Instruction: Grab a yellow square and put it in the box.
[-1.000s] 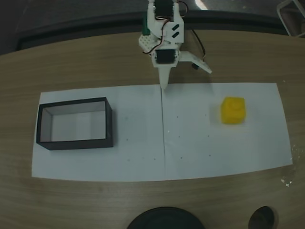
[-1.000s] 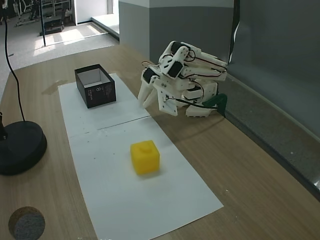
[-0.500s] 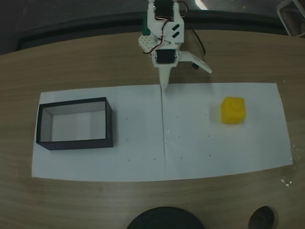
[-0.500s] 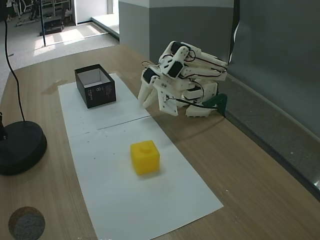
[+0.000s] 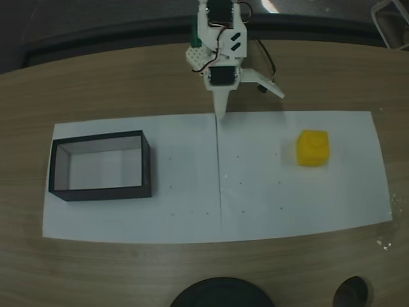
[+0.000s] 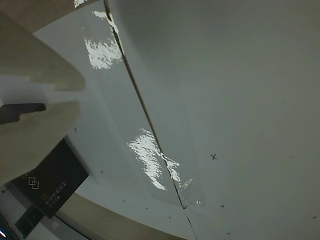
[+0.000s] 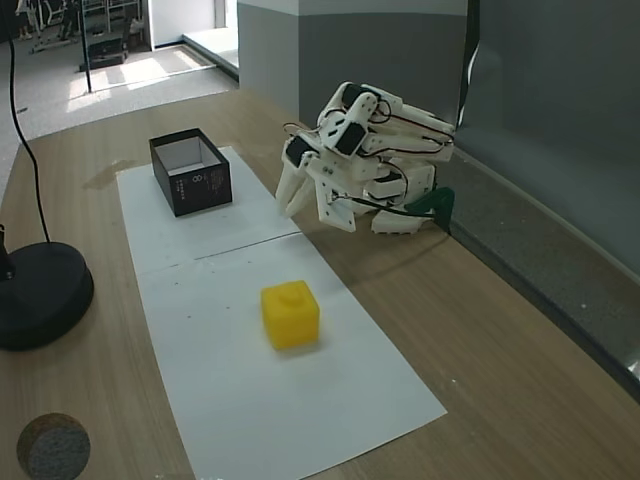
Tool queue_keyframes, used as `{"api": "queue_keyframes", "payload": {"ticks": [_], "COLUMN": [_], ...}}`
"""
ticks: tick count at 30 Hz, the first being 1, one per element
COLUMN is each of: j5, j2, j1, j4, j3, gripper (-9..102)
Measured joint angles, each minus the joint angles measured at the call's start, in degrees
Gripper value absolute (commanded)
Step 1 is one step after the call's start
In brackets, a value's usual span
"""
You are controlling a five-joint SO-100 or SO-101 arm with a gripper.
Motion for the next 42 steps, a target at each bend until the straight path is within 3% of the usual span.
{"api": "queue_keyframes", "payload": {"ticks": [20,26,30,33,37,42], "j5": [-0.18,-6.15,-2.81,-3.52,-4.04,-1.32], "j2": [0.0,0.0,-1.14,-6.42,-21.71,-47.02], "j1": [-3.87,-3.69,-3.69,-4.22,-4.22,-9.76], "j4": [0.0,-9.14,-10.9,-7.47,-2.99,5.98], "j3": [0.0,-1.14,-12.3,-23.03,-35.51,-52.47], "gripper": [1,8,12,12,13,23]}}
